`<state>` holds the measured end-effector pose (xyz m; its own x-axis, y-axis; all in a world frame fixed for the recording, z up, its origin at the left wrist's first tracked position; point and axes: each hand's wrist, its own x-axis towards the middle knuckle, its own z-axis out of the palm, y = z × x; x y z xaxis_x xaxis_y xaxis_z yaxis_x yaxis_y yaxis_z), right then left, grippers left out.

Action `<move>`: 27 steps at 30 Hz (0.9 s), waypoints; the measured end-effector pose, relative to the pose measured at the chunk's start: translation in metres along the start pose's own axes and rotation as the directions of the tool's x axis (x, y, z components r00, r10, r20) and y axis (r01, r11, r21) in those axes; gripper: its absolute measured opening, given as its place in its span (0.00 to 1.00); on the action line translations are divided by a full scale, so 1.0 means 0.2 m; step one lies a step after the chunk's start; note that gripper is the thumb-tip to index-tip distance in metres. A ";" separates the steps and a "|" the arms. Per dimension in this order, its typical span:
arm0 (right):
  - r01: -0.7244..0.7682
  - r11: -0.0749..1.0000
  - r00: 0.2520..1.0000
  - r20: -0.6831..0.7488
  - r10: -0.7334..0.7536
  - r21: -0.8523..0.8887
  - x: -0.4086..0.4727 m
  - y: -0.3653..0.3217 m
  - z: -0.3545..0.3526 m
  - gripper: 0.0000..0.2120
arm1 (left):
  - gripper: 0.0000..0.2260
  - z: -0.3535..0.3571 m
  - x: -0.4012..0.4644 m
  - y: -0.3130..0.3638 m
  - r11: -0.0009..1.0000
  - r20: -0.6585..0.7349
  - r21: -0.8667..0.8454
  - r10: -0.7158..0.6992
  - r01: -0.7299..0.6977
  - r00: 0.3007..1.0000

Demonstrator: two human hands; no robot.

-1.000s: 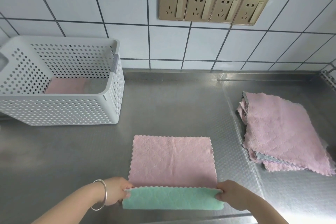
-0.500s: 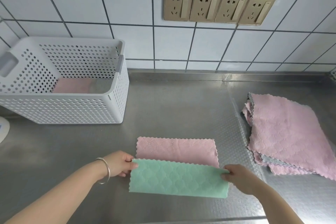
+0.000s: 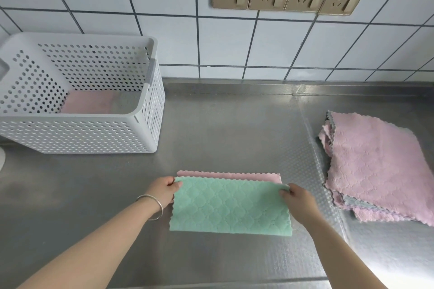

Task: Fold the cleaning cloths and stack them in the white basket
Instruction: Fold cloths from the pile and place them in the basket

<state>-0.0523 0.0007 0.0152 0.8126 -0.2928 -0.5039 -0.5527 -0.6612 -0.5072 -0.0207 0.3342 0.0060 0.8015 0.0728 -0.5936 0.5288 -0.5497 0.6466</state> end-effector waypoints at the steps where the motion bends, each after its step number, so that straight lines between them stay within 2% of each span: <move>1: -0.003 1.000 1.000 -0.010 0.003 -0.005 0.01 -0.01 0.01 0.10 | 0.09 0.01 0.01 0.00 1.000 -0.011 0.016 0.005 -0.004 1.000; 5: -0.007 0.999 1.000 -0.026 0.006 -0.034 0.05 -0.05 0.02 0.10 | 0.14 0.03 0.05 -0.01 0.984 -0.097 0.175 0.041 -0.024 0.994; 9: -0.008 0.999 0.999 -0.042 0.006 -0.050 0.07 -0.06 0.02 0.10 | 0.13 0.04 0.07 0.00 0.968 -0.130 0.252 0.052 -0.018 0.990; 12: -0.023 0.998 0.998 -0.058 0.020 -0.052 0.09 -0.07 0.03 0.11 | 0.13 0.03 0.09 -0.01 0.968 -0.132 0.251 0.046 -0.012 0.990; 17: -0.047 0.999 0.992 -0.115 0.044 -0.026 0.11 -0.06 0.07 0.12 | 0.17 0.05 0.11 -0.02 0.971 -0.162 0.240 0.030 0.009 0.986; 21: -0.087 0.996 0.985 -0.151 0.084 -0.015 0.13 -0.06 0.09 0.14 | 0.10 0.07 0.11 0.00 0.981 -0.190 0.188 -0.004 0.040 0.982; 27: -0.130 0.991 0.974 -0.185 0.132 0.024 0.15 -0.06 0.11 0.13 | 0.18 0.08 0.11 0.00 0.987 -0.211 0.157 -0.009 0.043 0.978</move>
<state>-0.0258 0.0150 -0.0090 0.7524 -0.5002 -0.4285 -0.6580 -0.6005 -0.4543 -0.0072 0.3228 -0.0155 0.8376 0.2512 -0.4851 0.5121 -0.6702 0.5372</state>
